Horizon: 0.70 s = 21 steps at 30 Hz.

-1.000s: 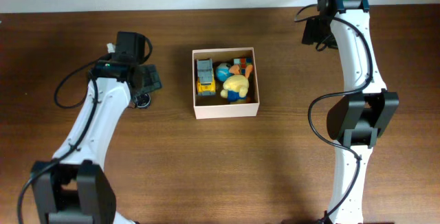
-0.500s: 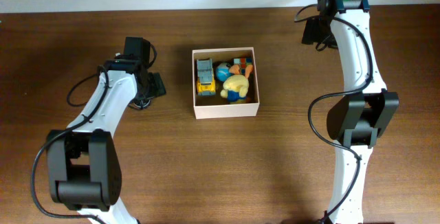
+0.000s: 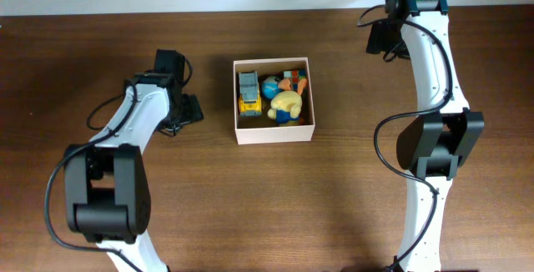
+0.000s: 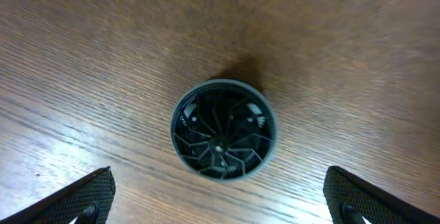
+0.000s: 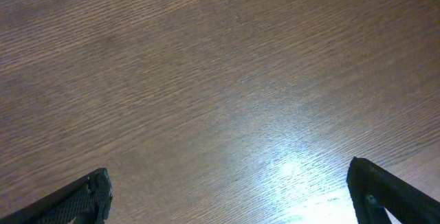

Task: Pack container
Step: 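Lower the left gripper over the black puck and close on it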

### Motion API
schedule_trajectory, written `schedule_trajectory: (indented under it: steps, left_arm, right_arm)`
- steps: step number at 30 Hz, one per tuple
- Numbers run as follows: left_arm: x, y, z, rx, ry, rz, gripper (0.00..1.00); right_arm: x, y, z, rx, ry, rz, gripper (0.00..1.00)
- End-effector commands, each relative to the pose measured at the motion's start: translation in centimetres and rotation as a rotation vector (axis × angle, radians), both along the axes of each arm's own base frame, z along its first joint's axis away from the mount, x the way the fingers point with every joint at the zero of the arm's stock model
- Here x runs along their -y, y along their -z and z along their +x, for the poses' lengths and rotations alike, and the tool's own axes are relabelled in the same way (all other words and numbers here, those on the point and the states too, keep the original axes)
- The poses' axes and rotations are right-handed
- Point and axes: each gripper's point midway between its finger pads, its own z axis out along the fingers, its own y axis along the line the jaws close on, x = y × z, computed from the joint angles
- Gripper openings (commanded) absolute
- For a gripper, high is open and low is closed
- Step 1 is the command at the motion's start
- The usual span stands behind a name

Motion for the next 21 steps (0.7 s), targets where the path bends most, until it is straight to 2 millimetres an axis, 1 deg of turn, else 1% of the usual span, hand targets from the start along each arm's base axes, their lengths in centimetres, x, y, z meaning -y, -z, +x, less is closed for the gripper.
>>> schedule_trajectory:
  steps: [1, 9, 10, 12, 20, 21]
  left_arm:
    - [-0.3, 1.6, -0.5, -0.039, -0.019, -0.006, 0.99]
    - [-0.3, 2.4, 0.1, -0.029, -0.013, -0.005, 1.00]
    - [-0.2, 2.4, 0.2, -0.027, -0.012, -0.005, 0.99]
    - [-0.2, 2.7, 0.3, -0.027, -0.012, -0.006, 0.94]
    - [-0.2, 3.5, 0.1, -0.050, -0.001, -0.002, 0.93]
    - [-0.2, 3.5, 0.1, -0.049, 0.013, 0.000, 0.91]
  right_arm:
    - [0.6, 0.2, -0.1, -0.003, 0.026, -0.012, 0.99]
    - [0.6, 0.3, -0.1, -0.003, 0.026, -0.012, 0.99]
    - [0.6, 0.2, -0.1, -0.003, 0.026, -0.012, 0.99]
    - [0.6, 0.2, -0.1, -0.003, 0.026, -0.012, 0.99]
    - [0.6, 0.2, -0.1, -0.003, 0.026, -0.012, 0.99]
    - [0.6, 0.2, -0.1, -0.003, 0.026, -0.012, 0.99]
